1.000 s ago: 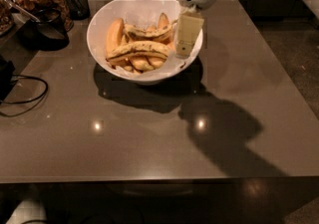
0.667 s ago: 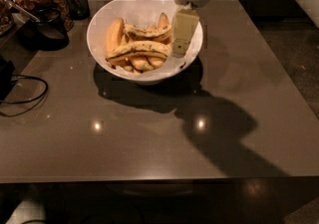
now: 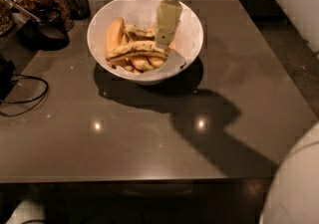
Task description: Pick banana from white bowl
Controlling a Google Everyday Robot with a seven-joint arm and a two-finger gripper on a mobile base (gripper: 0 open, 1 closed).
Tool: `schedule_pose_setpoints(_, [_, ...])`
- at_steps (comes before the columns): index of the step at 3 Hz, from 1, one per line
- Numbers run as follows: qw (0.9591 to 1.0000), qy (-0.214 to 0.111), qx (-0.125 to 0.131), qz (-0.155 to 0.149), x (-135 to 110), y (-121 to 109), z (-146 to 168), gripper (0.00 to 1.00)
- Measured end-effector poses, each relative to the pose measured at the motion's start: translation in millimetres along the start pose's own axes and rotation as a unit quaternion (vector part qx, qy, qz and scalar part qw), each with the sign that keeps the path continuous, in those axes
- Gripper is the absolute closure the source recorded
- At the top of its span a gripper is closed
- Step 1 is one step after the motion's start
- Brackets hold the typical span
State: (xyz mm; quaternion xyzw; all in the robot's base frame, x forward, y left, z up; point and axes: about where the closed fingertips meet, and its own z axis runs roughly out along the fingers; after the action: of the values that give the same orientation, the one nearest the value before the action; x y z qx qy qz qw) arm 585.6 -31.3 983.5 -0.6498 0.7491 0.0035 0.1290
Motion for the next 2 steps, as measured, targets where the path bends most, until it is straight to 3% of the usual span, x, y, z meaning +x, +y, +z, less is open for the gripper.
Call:
schedule_pose_setpoints(1, [1.0000,-0.008,-0.003,0.000,-11,-6,2,0.28])
schedule_pose_setpoints(2, [0.9995,-0.018,-0.022,0.017,-9,-9,12,0.28])
